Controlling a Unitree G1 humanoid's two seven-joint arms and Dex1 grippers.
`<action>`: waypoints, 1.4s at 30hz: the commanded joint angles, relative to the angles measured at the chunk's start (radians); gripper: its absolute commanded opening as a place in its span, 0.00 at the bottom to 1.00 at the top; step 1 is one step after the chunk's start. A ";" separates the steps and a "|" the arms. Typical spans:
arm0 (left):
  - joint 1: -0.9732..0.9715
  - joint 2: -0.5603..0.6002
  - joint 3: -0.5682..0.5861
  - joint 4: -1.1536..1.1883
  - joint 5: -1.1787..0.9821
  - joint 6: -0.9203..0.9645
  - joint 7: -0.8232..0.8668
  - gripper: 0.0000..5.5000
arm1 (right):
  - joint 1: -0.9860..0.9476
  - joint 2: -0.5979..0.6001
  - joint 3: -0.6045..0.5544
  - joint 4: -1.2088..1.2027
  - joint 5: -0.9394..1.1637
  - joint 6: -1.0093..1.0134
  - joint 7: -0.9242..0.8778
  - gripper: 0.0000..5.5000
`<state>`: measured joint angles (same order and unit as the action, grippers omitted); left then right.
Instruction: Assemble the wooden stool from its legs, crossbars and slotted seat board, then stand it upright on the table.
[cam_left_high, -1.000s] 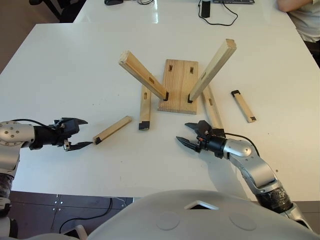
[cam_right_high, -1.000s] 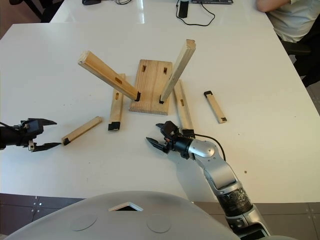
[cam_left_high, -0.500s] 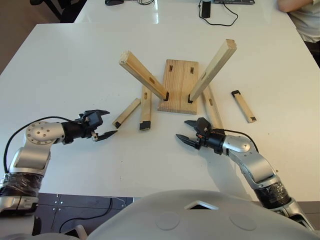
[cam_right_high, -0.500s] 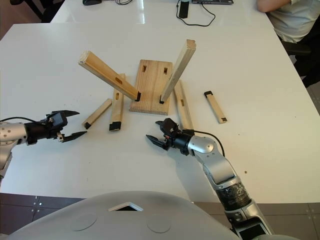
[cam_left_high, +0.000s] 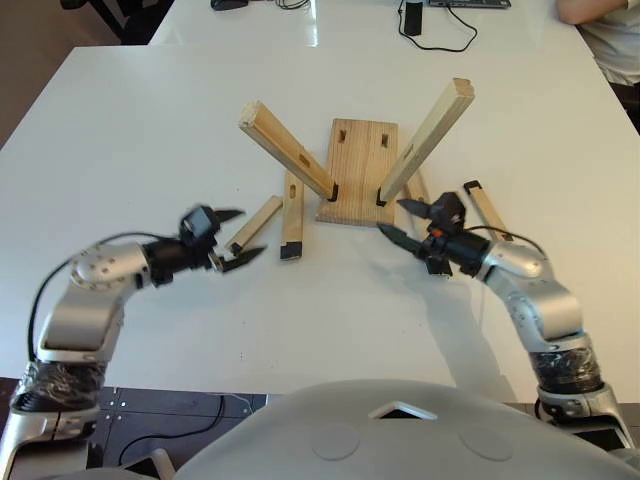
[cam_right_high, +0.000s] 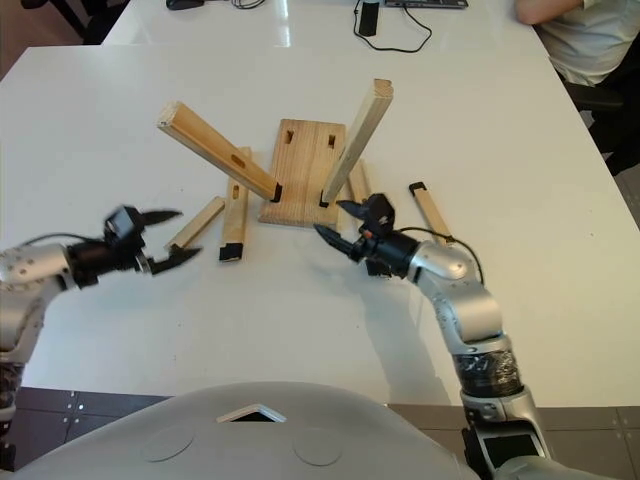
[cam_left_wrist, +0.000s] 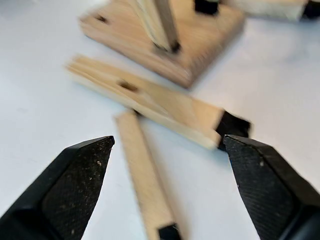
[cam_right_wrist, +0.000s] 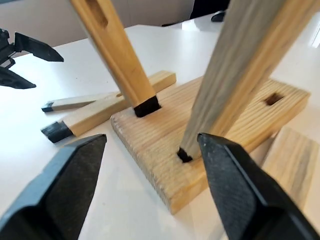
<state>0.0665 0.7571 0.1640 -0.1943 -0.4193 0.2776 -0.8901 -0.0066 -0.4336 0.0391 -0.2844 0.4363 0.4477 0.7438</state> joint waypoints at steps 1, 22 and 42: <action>-0.070 -0.121 0.037 -0.012 -0.049 0.062 0.152 0.74 | -0.110 -0.037 -0.084 0.061 0.058 0.047 0.011 0.61; -0.168 -0.303 -0.195 0.093 0.166 -0.161 0.213 0.74 | -0.314 0.024 -0.104 0.211 0.118 0.112 -0.001 0.61; -0.281 -0.370 -0.199 0.070 0.161 -0.133 0.281 0.74 | -0.408 -0.006 -0.087 0.240 0.161 0.125 0.124 0.42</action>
<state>-0.2231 0.3905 -0.0382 -0.1131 -0.2520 0.1226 -0.6127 -0.4353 -0.4331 -0.0743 -0.0417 0.6215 0.5824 0.8591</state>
